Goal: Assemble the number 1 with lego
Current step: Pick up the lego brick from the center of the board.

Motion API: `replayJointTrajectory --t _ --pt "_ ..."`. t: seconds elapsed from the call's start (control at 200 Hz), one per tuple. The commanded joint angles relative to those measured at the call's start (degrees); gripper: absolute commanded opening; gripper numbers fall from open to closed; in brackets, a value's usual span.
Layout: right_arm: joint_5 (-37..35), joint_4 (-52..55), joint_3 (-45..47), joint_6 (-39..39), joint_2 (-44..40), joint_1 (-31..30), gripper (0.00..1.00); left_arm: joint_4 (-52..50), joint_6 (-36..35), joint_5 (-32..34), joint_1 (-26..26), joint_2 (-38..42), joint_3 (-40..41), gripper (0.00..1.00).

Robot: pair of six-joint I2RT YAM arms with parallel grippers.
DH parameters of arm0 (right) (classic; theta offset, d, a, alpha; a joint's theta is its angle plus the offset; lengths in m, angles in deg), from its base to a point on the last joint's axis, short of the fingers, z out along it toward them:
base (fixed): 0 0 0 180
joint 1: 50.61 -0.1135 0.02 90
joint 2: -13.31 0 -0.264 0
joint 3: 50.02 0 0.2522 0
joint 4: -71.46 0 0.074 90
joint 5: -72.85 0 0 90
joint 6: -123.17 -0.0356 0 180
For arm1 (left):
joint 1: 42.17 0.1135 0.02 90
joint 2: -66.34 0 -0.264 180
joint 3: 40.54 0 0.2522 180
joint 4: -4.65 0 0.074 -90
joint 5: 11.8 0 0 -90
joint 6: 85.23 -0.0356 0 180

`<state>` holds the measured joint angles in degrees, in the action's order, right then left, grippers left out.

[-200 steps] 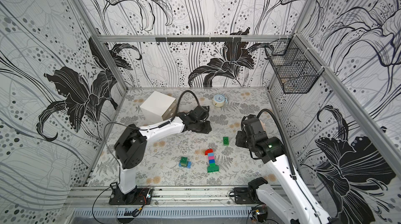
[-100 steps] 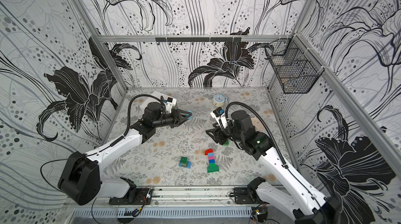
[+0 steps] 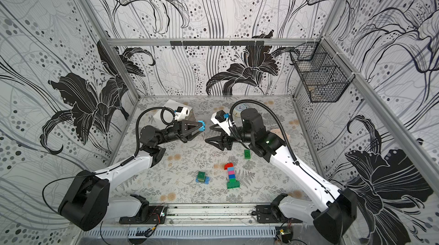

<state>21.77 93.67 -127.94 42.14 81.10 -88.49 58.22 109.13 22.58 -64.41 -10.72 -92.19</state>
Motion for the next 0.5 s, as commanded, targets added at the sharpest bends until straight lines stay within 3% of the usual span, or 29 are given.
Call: replayJointTrajectory --t 0.0,0.496 --pt "1.43 -3.83 -2.66 2.12 0.66 -0.74 0.67 14.30 7.64 -2.42 -0.24 -0.77 0.71 0.00" --pt "-1.95 -4.82 -6.58 7.48 4.40 -3.76 0.50 14.32 7.44 -3.10 -1.30 -0.90 0.18 0.00"
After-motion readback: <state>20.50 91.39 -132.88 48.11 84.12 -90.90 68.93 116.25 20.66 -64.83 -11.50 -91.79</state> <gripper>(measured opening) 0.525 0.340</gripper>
